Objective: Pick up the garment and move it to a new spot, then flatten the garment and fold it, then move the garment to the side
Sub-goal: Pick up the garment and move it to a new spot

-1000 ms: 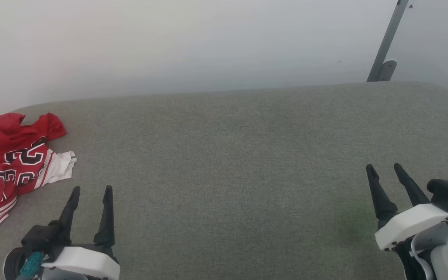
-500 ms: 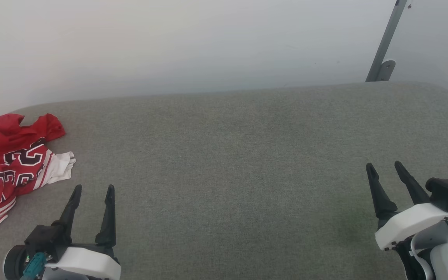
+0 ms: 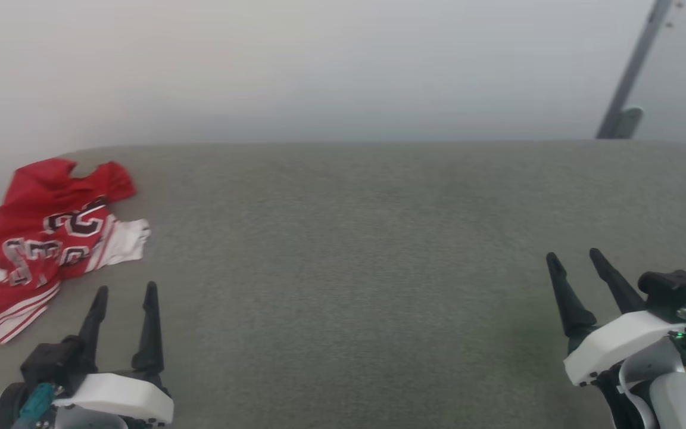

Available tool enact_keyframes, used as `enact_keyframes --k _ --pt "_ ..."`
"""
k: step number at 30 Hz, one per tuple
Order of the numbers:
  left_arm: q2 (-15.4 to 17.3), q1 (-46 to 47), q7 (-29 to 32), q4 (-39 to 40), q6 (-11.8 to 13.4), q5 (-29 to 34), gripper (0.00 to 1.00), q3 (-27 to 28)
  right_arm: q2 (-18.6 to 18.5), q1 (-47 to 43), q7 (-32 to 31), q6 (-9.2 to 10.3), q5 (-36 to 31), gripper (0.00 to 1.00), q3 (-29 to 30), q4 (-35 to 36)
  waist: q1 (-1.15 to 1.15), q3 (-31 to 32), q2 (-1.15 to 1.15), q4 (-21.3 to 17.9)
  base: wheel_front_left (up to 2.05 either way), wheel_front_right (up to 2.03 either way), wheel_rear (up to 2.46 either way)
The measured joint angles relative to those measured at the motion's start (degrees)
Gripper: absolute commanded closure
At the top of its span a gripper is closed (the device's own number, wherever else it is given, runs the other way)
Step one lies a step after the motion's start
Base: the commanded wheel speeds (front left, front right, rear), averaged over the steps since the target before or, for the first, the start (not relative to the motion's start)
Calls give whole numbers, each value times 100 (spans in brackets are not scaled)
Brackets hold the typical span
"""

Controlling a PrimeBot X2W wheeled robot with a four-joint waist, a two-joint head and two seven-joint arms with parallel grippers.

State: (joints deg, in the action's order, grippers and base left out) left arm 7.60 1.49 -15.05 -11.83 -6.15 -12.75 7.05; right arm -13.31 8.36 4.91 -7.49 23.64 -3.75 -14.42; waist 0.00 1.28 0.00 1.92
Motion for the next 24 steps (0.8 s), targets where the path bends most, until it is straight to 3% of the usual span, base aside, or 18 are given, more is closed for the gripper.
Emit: enact_keyframes --k 11,24 --pt "152 51 90 16 194 -123 0 221 51 193 -108 0 59 0 -535 -54 0 130 0 946 0 0 0" --pt "234 -137 315 318 330 -243 0 334 146 248 -12 0 160 0 -704 -257 0 281 0 1858 0 0 0"
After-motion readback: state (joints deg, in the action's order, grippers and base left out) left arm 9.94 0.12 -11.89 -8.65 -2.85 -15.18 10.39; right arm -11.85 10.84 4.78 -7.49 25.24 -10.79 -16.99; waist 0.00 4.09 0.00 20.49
